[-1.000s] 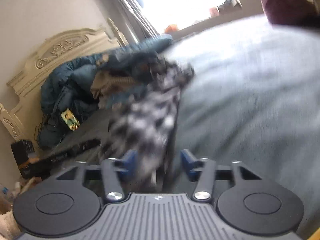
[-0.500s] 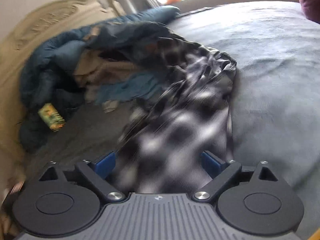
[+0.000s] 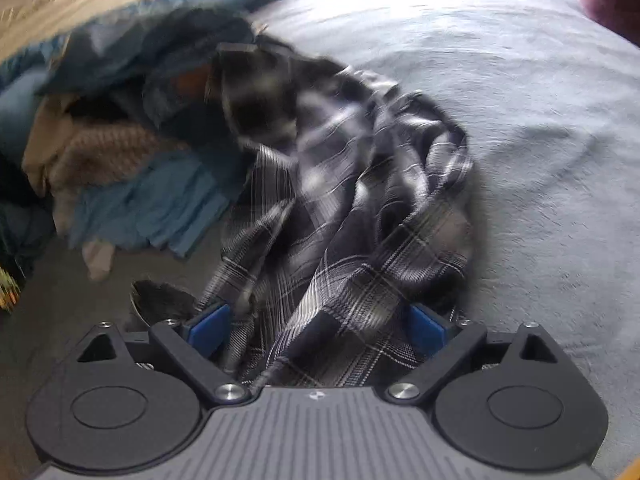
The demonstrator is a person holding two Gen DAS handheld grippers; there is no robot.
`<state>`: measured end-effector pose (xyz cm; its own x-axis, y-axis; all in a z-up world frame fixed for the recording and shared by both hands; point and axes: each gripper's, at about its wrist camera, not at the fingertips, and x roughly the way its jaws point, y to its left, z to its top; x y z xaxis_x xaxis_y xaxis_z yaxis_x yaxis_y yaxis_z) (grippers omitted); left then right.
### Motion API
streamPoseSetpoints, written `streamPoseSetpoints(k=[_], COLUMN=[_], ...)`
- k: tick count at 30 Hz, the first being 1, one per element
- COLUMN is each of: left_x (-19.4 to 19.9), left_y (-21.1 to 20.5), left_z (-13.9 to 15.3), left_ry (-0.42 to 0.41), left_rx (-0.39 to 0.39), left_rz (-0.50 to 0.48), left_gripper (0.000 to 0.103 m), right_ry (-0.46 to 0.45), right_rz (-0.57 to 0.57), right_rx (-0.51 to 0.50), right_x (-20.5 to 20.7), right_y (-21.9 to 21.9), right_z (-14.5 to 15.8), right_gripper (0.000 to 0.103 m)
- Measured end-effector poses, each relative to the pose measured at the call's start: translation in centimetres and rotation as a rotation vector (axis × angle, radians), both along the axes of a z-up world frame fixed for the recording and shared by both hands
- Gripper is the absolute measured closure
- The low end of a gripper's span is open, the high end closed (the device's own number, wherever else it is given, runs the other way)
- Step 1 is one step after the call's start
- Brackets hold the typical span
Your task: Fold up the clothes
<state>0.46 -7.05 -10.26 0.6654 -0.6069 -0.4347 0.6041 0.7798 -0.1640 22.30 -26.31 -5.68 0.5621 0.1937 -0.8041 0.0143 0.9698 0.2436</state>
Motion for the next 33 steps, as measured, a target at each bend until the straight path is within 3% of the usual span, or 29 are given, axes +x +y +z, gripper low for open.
streamPoseSetpoints(k=[2, 3, 4, 6, 7, 13, 20, 28, 33], left_x=[-0.9, -1.3, -1.7, -2.2, -2.6, -4.7, -7.2, -9.4, -9.1], left_y=[-1.3, -2.0, -2.5, -3.2, -3.4, -4.9, -7.1, -7.6, -5.2], left_z=[0.0, 0.0, 0.0, 0.2, 0.3, 1.1, 1.2, 1.8, 3.2], left_ry=[-0.024, -0.033, -0.041, -0.042, -0.040, -0.052, -0.035, 0.022, 0.075], left_rx=[0.028, 0.039, 0.049, 0.051, 0.043, 0.043, 0.062, 0.066, 0.005], left_rz=[-0.041, -0.052, -0.061, -0.076, -0.086, -0.157, -0.253, -0.312, -0.281], left_gripper=[0.074, 0.074, 0.074, 0.074, 0.074, 0.074, 0.074, 0.073, 0.067], right_ry=[0.000, -0.010, -0.018, -0.031, -0.057, -0.179, -0.279, -0.332, -0.263], right_rz=[0.039, 0.048, 0.056, 0.046, 0.038, -0.020, -0.119, -0.342, -0.460], right_rx=[-0.071, -0.097, -0.117, -0.097, -0.081, -0.035, 0.050, 0.147, 0.201], right_x=[-0.2, -0.7, -1.0, -2.0, -2.8, -9.0, -21.3, -38.3, -43.4], right_y=[1.0, 1.1, 1.1, 0.1, -0.7, -7.4, -17.0, -23.0, -25.4], right_z=[-0.2, -0.1, 0.1, 1.0, 1.7, 5.9, 8.1, 4.9, 0.9], right_gripper=[0.020, 0.041, 0.071, 0.090, 0.094, 0.096, 0.096, 0.096, 0.094])
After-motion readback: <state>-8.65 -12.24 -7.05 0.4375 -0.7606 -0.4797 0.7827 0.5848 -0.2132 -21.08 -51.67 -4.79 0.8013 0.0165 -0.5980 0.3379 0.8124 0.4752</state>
